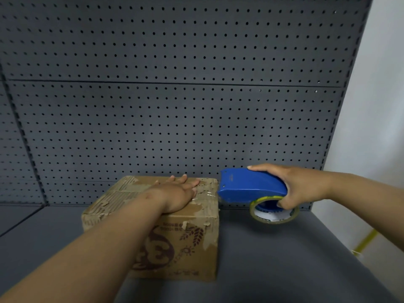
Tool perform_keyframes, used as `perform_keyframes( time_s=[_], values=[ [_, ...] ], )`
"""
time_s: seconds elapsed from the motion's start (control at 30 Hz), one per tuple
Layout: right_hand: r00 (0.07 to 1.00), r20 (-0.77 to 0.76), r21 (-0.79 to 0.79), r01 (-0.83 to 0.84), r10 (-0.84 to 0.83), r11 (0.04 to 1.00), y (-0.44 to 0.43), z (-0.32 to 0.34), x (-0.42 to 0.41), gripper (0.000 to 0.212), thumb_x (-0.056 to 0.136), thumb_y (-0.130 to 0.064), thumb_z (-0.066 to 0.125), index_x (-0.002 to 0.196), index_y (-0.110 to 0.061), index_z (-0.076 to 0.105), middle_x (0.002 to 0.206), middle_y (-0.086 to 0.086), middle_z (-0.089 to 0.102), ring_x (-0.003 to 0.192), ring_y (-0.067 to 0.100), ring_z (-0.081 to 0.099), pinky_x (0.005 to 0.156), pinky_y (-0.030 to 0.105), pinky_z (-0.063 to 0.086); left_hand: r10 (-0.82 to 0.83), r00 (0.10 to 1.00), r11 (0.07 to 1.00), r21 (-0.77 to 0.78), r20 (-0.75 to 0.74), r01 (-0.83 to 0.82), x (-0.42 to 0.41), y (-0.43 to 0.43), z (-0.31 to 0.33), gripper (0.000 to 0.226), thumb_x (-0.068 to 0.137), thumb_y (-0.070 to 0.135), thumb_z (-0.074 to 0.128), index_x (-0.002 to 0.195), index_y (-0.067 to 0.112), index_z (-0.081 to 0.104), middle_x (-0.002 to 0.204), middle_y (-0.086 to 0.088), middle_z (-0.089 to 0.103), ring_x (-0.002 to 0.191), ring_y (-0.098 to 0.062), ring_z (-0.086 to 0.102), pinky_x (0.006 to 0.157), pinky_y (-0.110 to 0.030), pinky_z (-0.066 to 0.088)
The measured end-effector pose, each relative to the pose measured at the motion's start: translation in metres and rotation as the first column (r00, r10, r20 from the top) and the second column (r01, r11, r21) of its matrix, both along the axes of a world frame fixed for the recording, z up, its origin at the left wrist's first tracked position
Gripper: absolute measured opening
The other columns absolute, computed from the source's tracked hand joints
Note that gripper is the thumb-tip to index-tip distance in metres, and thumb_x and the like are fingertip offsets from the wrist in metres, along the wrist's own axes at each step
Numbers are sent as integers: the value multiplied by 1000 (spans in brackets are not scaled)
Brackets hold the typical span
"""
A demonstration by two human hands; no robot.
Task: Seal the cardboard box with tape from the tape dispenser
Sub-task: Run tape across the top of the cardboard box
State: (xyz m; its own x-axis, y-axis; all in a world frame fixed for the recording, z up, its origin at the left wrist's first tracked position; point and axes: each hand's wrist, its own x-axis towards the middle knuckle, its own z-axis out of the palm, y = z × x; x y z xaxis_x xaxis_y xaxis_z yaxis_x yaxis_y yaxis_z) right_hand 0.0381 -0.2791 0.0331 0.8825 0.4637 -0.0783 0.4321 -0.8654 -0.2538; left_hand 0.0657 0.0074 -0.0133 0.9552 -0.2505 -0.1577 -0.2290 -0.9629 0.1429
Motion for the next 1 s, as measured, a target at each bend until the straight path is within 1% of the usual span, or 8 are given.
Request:
perform_keyframes(
  time_s=[0.13,0.3,0.43,0.53,0.67,0.8,0.93,1.0],
  values=[
    [1000,11,-16,4,-4,1000,-15,-3,-6,95,72,-19,71,121,-66,4,104,-21,45,74,8,56,60,13,47,6,1000,1000,-2,-12,-6,-2,-1,1,51,96,47,12,147,42,3,160,4,-7,147,-23,-7,117,-50,-1],
    [999,26,-26,-31,32,999,-29,-2,-11,97,70,-26,72,116,-76,3,114,-22,43,86,11,58,71,24,53,15,1000,1000,-3,-9,-15,-3,-2,3,51,97,46,13,147,42,5,160,4,-6,147,-23,-6,118,-50,0],
    [1000,16,-25,-26,27,999,-36,0,-15,96,65,-31,71,115,-79,4,121,-21,41,88,15,60,71,34,58,20,1000,1000,-4,-14,-20,-3,-1,2,51,97,47,13,147,43,5,160,4,-5,147,-23,-6,118,-50,-1],
    [999,30,-98,-31,34,995,-32,2,-18,94,66,-33,70,116,-78,4,121,-15,43,90,12,57,74,28,56,23,1000,1000,-5,-17,-24,-1,-2,3,51,97,46,13,147,42,6,160,4,-5,147,-23,-5,118,-51,-1],
    [998,44,-218,-32,42,975,-12,1,-20,90,69,-34,69,125,-70,8,107,-14,50,87,9,55,76,24,50,24,1000,1000,5,-11,-24,2,-2,1,50,97,46,12,146,43,5,160,4,-6,147,-23,-5,118,-51,1],
    [1000,-25,-218,13,-18,976,8,9,-18,83,68,-30,67,128,-66,24,94,-9,62,74,10,60,67,26,52,20,1000,1000,8,7,-20,1,-2,-1,50,97,46,12,146,44,5,160,4,-5,147,-22,-4,119,-49,3],
    [999,36,-221,42,-35,974,23,19,-13,76,71,-27,68,132,-57,32,80,-17,55,66,6,55,61,21,47,16,1000,1000,17,10,-16,0,-3,-1,50,97,45,12,147,43,4,160,3,-5,147,-23,-4,119,-48,5],
    [999,0,-212,44,-45,976,29,19,-16,74,73,-24,68,132,-54,34,76,-20,52,62,4,52,57,16,41,12,1000,1000,22,14,-12,-1,-3,-1,50,97,44,12,147,42,4,160,3,-5,147,-23,-4,119,-49,6]
  ],
)
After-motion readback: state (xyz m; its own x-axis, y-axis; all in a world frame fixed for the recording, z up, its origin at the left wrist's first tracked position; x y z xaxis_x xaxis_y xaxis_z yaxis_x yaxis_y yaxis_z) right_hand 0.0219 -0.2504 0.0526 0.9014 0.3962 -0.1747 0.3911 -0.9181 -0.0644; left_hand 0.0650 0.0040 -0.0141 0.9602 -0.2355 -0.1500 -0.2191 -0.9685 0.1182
